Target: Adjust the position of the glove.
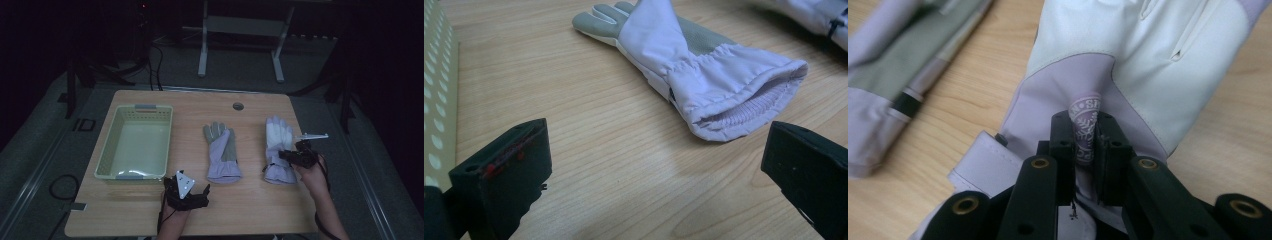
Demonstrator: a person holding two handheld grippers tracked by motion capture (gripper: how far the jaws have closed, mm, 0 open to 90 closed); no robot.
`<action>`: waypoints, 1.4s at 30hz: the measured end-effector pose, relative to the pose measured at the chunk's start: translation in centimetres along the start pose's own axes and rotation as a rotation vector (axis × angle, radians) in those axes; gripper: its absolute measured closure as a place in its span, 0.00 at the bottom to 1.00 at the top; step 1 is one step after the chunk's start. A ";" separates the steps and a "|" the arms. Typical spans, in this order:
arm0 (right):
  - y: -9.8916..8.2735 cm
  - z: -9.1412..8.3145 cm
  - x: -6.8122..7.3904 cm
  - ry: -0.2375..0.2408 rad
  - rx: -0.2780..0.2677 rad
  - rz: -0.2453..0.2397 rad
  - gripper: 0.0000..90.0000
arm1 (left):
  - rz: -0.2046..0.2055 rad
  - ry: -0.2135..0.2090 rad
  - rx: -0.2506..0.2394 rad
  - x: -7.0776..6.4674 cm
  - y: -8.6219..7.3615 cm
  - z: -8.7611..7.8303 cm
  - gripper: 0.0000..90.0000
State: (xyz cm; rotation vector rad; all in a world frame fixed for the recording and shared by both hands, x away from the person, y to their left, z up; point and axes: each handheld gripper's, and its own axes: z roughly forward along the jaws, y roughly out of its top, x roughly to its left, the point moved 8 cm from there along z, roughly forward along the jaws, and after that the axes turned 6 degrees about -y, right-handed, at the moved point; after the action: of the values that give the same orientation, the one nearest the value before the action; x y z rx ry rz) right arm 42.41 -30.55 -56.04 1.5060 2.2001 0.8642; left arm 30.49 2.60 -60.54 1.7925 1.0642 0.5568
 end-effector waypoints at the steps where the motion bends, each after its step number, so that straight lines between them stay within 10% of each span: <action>1: 0.5 -0.5 0.0 -0.005 -0.012 0.005 0.90 | -0.002 0.000 -0.003 0.0 0.0 0.0 0.00; 13: 5.5 -4.6 2.7 0.007 -0.073 -0.030 0.90 | -0.001 0.001 -0.004 0.0 0.0 0.0 0.00; 21: 8.5 -5.6 7.4 0.024 -0.093 -0.054 0.90 | 0.001 0.002 -0.004 0.0 0.0 0.0 0.00; 33: 10.1 -4.0 15.8 0.083 -0.060 -0.105 0.90 | -0.002 0.000 -0.010 0.0 0.1 0.0 0.00; 42: 9.0 -0.2 18.3 0.078 0.014 -0.139 0.90 | -0.002 -0.003 -0.013 -0.1 0.1 0.0 0.00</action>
State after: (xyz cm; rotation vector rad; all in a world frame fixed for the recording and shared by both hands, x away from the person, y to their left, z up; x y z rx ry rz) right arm 41.76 -11.41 -48.88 1.3283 2.3397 0.8780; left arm 30.45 2.56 -60.46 1.7804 1.0586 0.5587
